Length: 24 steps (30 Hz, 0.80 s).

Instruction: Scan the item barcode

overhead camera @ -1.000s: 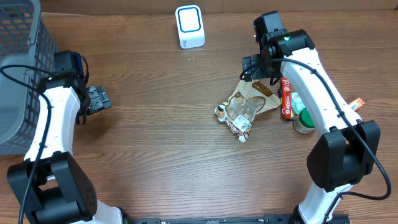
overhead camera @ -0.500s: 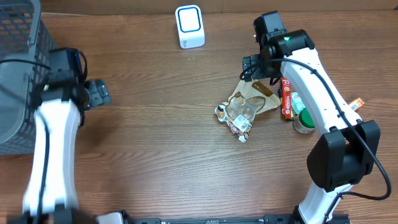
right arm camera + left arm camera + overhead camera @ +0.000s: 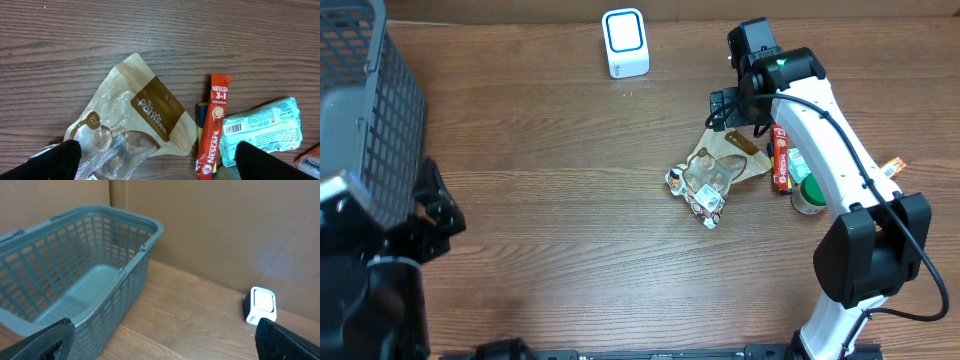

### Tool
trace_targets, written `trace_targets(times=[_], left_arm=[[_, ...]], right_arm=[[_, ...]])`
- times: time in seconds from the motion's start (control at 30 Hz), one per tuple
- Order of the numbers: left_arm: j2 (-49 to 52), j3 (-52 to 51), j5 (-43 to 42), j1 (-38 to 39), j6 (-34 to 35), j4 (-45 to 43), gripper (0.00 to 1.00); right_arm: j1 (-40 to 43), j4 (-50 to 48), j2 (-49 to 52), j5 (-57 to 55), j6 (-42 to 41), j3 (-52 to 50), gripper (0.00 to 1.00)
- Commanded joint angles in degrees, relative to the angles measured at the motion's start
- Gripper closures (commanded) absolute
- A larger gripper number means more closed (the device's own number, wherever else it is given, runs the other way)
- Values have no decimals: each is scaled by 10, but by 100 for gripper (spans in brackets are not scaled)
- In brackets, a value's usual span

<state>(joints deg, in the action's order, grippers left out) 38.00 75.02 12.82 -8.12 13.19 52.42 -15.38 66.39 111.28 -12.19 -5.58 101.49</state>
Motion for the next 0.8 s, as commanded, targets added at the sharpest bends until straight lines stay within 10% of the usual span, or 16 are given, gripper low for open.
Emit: trace_targets(times=[0.0, 0.33, 0.77], left_arm=[[-50, -27, 30, -1, -30, 9, 0], [-226, -247, 0, -1, -11, -8, 0], [-377, -598, -174, -1, 2, -643, 0]], right_arm=[[0, -3, -5, 3, -4, -2, 0], [0, -3, -5, 3, -4, -2, 0], [0, -3, -5, 3, -4, -2, 0]])
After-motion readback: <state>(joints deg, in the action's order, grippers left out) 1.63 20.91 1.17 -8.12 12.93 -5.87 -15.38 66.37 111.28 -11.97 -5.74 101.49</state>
